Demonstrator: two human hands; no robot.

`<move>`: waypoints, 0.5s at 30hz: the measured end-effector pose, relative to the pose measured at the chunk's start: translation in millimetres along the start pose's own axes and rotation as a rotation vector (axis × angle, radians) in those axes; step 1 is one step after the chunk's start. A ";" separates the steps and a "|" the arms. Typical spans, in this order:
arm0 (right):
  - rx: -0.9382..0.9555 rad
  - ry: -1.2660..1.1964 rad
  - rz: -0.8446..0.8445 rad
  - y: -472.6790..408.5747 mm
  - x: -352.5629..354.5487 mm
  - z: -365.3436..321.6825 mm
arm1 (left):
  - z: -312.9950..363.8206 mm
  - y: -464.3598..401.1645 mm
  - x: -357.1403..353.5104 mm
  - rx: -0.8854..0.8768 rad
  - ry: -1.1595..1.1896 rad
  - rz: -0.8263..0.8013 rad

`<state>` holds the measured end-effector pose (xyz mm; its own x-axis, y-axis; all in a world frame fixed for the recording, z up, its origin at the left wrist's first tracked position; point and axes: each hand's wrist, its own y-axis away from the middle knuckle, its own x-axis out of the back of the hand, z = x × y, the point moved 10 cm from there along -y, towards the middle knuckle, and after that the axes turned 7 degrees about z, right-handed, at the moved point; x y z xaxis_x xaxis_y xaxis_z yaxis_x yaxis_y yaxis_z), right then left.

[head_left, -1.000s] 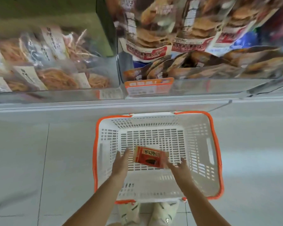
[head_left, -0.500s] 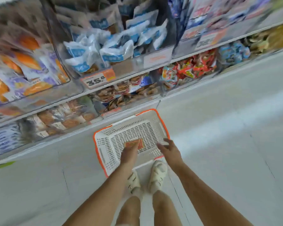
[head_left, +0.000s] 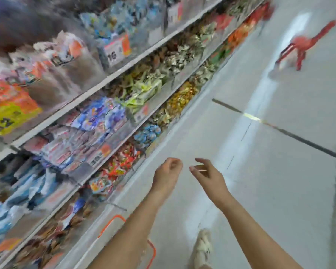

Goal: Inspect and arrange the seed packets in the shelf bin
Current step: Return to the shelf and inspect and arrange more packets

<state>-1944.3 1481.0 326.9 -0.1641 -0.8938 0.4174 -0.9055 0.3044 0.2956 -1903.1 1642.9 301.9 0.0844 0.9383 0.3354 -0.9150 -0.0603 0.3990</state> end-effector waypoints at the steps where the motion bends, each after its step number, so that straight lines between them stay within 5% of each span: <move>1: 0.011 0.002 0.016 -19.4 30.3 -5.2 | 30.5 -9.7 -23.7 -0.046 -0.018 -0.023; 7: 0.046 -0.033 0.146 -133.4 183.3 -30.6 | 180.1 -77.3 -151.7 -0.228 -0.107 -0.115; 15: -0.023 -0.126 0.256 -303.9 300.8 -19.8 | 272.1 -209.7 -276.6 -0.257 -0.285 -0.248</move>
<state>-1710.8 1126.2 379.7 -0.4351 -0.8204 0.3711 -0.8193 0.5316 0.2148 -1627.2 1303.3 357.6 0.3854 0.7803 0.4925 -0.9187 0.2746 0.2839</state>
